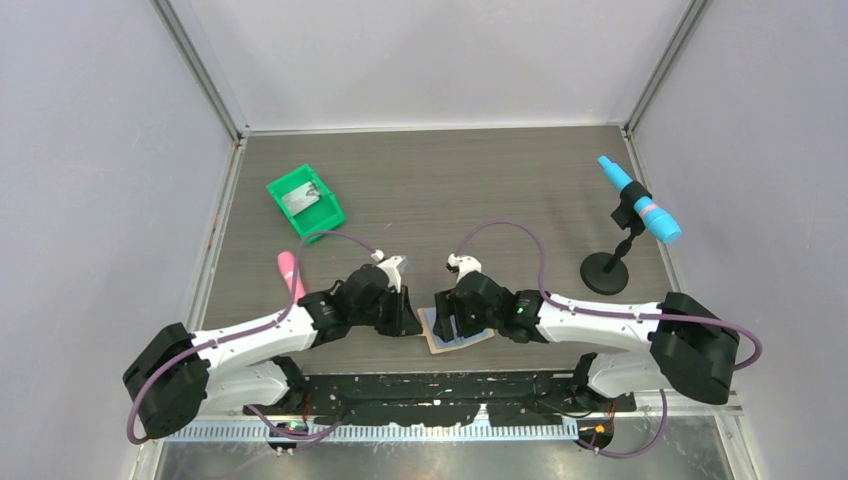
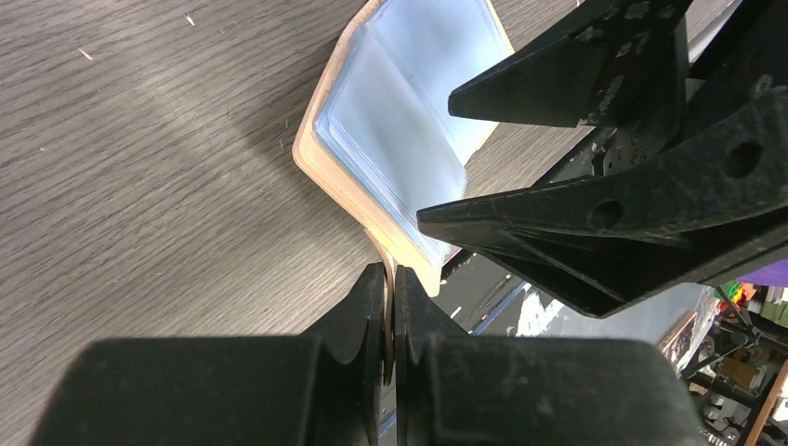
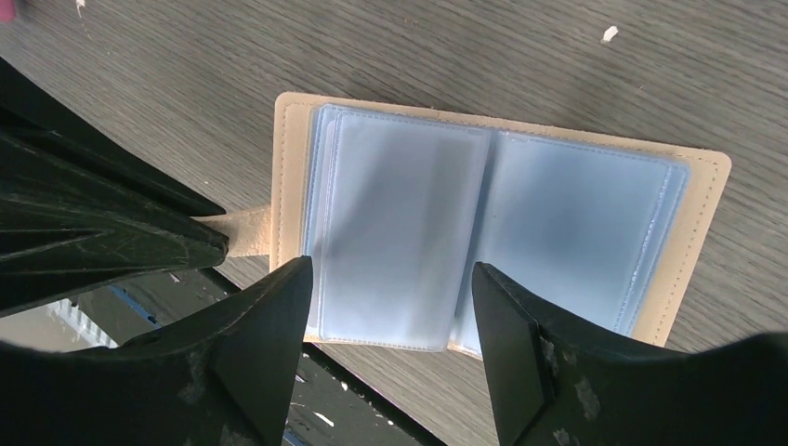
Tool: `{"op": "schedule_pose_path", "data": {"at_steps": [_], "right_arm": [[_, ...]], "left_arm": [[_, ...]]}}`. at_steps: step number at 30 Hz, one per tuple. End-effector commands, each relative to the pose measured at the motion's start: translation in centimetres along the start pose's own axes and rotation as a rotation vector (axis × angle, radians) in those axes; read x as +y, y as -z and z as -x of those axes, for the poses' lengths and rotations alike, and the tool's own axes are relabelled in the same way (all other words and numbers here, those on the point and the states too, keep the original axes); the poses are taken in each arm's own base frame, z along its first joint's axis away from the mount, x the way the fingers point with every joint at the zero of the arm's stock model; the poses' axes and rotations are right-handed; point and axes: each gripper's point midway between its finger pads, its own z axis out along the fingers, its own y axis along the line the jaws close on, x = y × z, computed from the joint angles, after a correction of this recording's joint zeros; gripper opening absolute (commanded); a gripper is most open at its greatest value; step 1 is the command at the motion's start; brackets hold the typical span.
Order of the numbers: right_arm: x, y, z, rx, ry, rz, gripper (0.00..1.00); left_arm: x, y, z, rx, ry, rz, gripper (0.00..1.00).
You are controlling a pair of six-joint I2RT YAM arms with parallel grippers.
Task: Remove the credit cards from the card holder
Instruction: Remove the credit card from the card holder.
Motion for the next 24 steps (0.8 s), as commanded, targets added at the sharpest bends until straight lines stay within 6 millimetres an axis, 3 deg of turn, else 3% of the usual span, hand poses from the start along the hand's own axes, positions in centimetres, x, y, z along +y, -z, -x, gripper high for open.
{"op": "schedule_pose_path", "data": {"at_steps": [1, 8, 13, 18, 24], "right_arm": [[0.6, -0.4, 0.2, -0.013, -0.001, 0.017, 0.71], [0.3, -0.7, -0.4, 0.002, 0.001, 0.005, 0.71], [-1.1, -0.4, -0.2, -0.013, 0.015, -0.084, 0.7], [-2.9, 0.8, 0.2, -0.039, 0.028, -0.182, 0.68], [-3.4, 2.3, 1.3, -0.088, 0.031, -0.214, 0.66]], "left_arm": [[-1.0, 0.4, 0.9, -0.031, -0.02, -0.026, 0.0], [-0.9, 0.4, 0.8, -0.03, -0.018, -0.025, 0.0], [-0.9, 0.5, 0.9, -0.033, -0.019, -0.024, 0.0], [-0.8, 0.6, 0.8, -0.034, -0.02, -0.018, 0.0], [-0.6, 0.5, 0.8, -0.032, -0.019, -0.013, 0.0]]}}
